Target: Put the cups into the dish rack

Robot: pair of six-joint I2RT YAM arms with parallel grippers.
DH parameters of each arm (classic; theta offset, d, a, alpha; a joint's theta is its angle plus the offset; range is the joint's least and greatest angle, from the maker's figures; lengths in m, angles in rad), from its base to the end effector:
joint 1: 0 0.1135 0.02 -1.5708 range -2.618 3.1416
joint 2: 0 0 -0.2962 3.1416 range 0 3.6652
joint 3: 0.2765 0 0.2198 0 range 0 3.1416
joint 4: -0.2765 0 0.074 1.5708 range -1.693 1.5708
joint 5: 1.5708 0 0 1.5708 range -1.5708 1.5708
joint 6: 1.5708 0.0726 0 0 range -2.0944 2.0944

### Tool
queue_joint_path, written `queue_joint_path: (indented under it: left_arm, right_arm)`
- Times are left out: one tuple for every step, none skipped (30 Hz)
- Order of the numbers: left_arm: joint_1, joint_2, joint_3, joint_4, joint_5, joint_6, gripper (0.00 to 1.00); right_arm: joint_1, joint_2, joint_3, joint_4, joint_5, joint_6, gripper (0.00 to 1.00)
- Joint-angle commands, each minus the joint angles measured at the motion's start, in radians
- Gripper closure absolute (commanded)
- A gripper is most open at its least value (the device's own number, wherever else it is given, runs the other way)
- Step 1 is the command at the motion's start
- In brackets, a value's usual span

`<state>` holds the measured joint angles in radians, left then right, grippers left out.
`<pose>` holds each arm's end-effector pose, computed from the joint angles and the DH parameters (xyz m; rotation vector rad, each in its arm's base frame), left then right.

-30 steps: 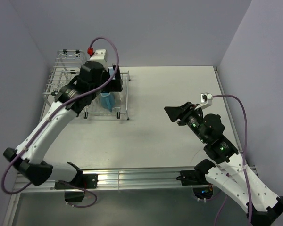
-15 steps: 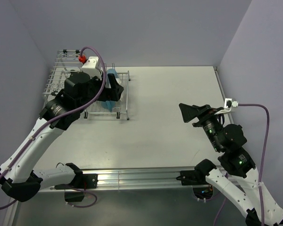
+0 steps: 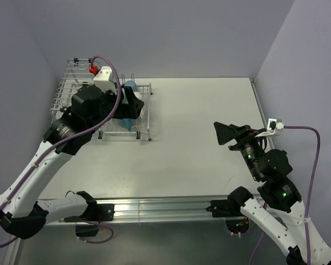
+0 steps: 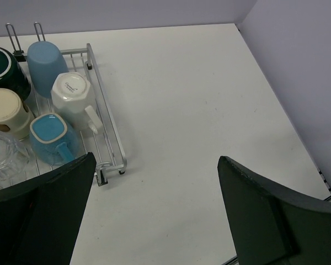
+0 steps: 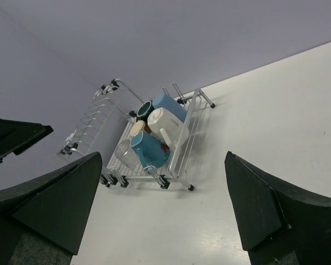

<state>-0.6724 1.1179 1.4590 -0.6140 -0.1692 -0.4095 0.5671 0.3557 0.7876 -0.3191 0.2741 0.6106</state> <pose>0.1717 -0.1211 0.4679 0.1264 1.8781 -0.5972 0.0546 0.0115 0.3759 0.2625 1.4849 0.7558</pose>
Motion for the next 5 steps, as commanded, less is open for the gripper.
queue_joint_path:
  left_arm:
    - [-0.006, -0.023, 0.011, 0.042, 0.020, 0.000, 0.01]
    - [-0.006, -0.021, 0.014, 0.042, 0.020, -0.002, 0.01]
    - [-0.006, -0.020, 0.017, 0.042, 0.022, -0.002, 0.01]
    - [-0.006, -0.020, 0.017, 0.042, 0.022, 0.000, 0.01]
    - [-0.006, -0.021, 0.018, 0.042, 0.022, 0.000, 0.01]
  right_arm:
    - [0.002, 0.009, 0.050, 0.012, 0.025, -0.020, 0.00]
    - [0.002, 0.015, 0.056, 0.011, 0.024, -0.021, 0.00]
    - [0.004, 0.020, 0.059, 0.005, 0.027, -0.026, 0.00]
    - [0.002, 0.022, 0.062, 0.003, 0.028, -0.028, 0.00]
    - [0.002, 0.022, 0.061, 0.003, 0.031, -0.028, 0.00]
